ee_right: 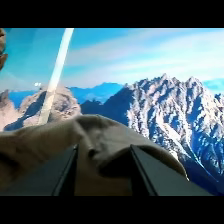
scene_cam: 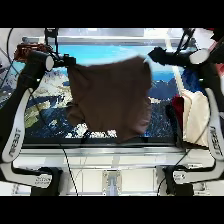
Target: Fold the shirts.
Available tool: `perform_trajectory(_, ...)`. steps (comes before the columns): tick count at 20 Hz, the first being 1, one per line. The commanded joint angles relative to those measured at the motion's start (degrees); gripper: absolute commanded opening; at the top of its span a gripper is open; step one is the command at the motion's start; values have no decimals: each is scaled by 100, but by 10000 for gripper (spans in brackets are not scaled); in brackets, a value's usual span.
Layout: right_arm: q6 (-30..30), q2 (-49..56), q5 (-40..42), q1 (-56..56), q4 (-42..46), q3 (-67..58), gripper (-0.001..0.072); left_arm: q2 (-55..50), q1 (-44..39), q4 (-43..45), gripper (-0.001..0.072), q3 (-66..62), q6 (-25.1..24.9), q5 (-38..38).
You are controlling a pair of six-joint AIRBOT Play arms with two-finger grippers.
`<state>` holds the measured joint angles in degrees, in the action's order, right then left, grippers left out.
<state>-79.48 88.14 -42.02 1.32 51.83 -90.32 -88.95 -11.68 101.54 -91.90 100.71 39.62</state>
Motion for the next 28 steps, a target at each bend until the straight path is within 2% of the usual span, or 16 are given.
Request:
perform_trajectory(1,-258,579,914,0,109,61,397,-319,184,177,673,-153,431,-748)
perform_trajectory(3,-258,446,772,-195,260,63,398,-22,243,227,672,-350,356,-409)
perform_trajectory(4,-260,365,306,-365,295,63,398,232,260,247,672,-350,168,-153)
perform_trajectory(6,-247,315,-1189,-710,382,70,397,761,278,238,632,-330,-52,745)
perform_trajectory(7,-107,310,-1847,-822,507,109,397,1054,282,262,630,-214,-382,1167)
perform_trajectory(8,48,267,-2328,-909,743,225,397,1351,308,291,622,11,-483,1425)
perform_trajectory(10,44,74,-2774,-1010,1104,686,397,2057,409,280,622,798,-444,1720)
perform_trajectory(14,46,-625,-2710,-1137,1244,2256,400,3515,538,125,622,2732,332,2020)
perform_trajectory(16,-46,-962,-2634,-1213,1172,3060,526,4059,527,-26,622,3355,669,2024)
perform_trajectory(17,-48,-1106,-2533,-1224,1034,3429,529,4262,527,-142,622,3526,765,2028)
perform_trajectory(23,2,-1296,-1718,-1231,-184,4920,531,4647,527,-437,622,3595,774,2090)
perform_trajectory(28,133,-1296,-780,-785,-920,5386,530,4647,527,-625,622,3595,774,2159)
